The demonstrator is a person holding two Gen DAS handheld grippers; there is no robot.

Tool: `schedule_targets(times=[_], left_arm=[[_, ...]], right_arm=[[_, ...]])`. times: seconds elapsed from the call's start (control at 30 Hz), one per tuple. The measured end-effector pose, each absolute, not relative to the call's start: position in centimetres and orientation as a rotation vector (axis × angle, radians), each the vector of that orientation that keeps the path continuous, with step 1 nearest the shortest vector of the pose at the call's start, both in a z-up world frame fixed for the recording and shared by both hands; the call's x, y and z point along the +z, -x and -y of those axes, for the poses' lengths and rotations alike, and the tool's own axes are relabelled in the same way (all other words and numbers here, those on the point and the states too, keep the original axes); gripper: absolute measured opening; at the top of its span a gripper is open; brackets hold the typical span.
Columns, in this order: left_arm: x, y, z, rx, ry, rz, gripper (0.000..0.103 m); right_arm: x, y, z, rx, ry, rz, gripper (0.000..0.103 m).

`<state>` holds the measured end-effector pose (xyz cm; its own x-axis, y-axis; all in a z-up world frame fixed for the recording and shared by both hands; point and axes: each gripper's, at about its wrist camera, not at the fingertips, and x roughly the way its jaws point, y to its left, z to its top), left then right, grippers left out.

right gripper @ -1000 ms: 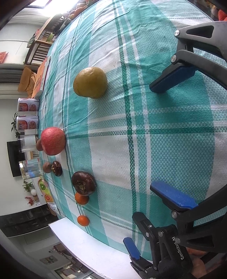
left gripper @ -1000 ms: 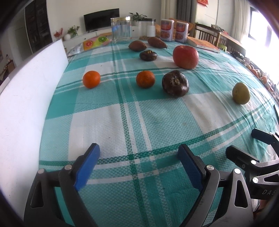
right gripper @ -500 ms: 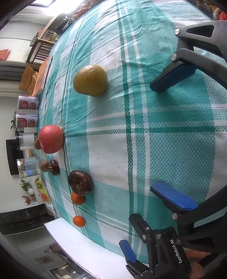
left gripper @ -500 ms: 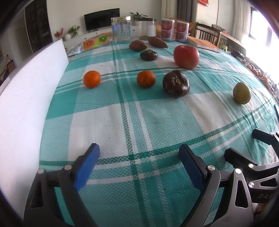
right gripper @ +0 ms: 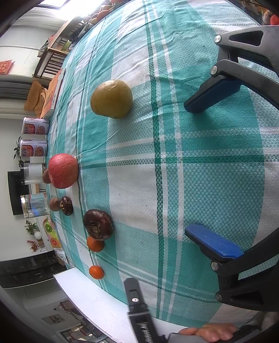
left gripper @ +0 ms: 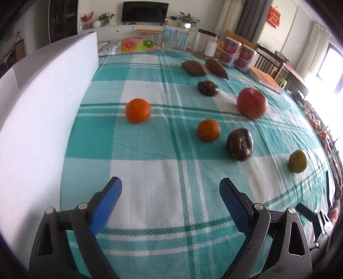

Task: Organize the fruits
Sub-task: 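Grasp the tangerine with the left tool and lift it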

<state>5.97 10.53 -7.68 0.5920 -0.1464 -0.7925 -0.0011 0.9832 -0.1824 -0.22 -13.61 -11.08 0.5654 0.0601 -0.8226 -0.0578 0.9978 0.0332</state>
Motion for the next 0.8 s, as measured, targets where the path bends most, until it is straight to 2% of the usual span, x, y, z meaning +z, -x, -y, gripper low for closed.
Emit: schedule_targets(times=[0.3, 0.37, 0.4, 0.43, 0.5, 0.6, 0.73, 0.8], left_arm=[[-7.9, -12.4, -12.7, 0.143, 0.241, -0.864, 0.089], [-8.8, -13.8, -13.1, 0.169, 0.248, -0.899, 0.072], [-9.4, -14.4, -13.3, 0.172, 0.254, -0.924, 0.054], [-9.3, -14.5, -13.2, 0.187, 0.227, -0.898, 0.050], [-9.3, -14.9, -13.3, 0.173, 0.214, -0.901, 0.034], [-8.9, -14.0, -13.4, 0.169, 0.213, -0.877, 0.033], [-7.6, -10.9, -12.5, 0.102, 0.213, -0.853, 0.033], [-7.0, -9.1, -11.8, 0.055, 0.207, -0.853, 0.033]], right_arm=[[-11.1, 0.2, 13.6, 0.069, -0.002, -0.967, 0.103], [-11.1, 0.2, 13.6, 0.069, -0.002, -0.967, 0.103], [-11.1, 0.2, 13.6, 0.069, -0.002, -0.967, 0.103], [-11.1, 0.2, 13.6, 0.069, -0.002, -0.967, 0.103], [-11.0, 0.3, 13.6, 0.069, -0.003, -0.967, 0.103], [-10.3, 0.4, 15.0, 0.098, -0.100, -0.949, 0.102], [-7.7, 1.8, 21.4, -0.073, -0.321, -0.773, 0.102], [-8.0, 0.3, 23.6, -0.093, -0.371, -0.803, 0.102]])
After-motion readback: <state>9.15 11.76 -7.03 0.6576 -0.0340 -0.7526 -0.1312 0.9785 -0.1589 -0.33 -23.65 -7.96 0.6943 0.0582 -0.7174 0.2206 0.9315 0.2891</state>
